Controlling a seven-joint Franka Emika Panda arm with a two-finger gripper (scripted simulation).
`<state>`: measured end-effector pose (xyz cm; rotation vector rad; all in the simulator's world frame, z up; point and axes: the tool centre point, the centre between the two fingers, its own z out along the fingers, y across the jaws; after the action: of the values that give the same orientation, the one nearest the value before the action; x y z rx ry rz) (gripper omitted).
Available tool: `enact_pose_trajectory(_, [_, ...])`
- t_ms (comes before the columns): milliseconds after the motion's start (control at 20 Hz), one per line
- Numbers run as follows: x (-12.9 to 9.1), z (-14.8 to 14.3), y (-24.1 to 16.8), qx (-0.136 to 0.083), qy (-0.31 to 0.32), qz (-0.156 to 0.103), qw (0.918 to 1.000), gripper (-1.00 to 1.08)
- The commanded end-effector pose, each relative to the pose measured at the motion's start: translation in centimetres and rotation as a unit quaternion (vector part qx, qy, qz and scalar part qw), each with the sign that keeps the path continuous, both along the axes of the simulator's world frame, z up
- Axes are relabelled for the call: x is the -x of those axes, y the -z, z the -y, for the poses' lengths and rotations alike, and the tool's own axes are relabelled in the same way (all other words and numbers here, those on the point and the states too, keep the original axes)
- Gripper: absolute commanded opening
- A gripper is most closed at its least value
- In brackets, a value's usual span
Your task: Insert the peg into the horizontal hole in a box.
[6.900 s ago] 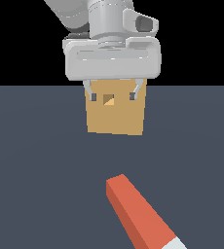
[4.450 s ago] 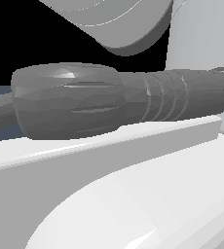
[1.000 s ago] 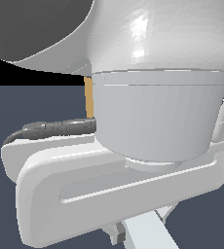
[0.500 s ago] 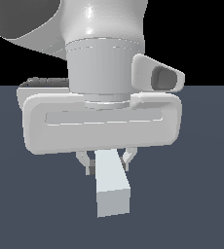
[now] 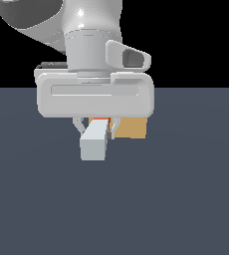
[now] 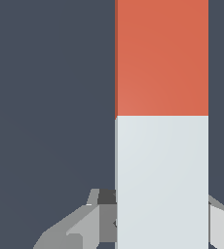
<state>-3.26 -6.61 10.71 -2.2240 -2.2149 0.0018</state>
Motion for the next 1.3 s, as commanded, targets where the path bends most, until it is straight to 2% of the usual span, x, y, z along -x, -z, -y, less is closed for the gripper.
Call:
enact_pose_trajectory(0, [0.3, -1.7, -0.9, 0.0, 0.018, 0.001, 0.9998, -1.0])
enact_pose_trajectory(300, [0.8, -4.8, -2.2, 0.0, 0.051, 0.001, 0.9987, -1.0])
enact_pose_trajectory(600, [0.9, -6.7, -3.0, 0.001, 0.071, 0.001, 0.9975, -1.0])
enact_pose_trajectory(1250, [0.8, -7.5, -3.3, 0.0, 0.079, 0.002, 0.9969, -1.0])
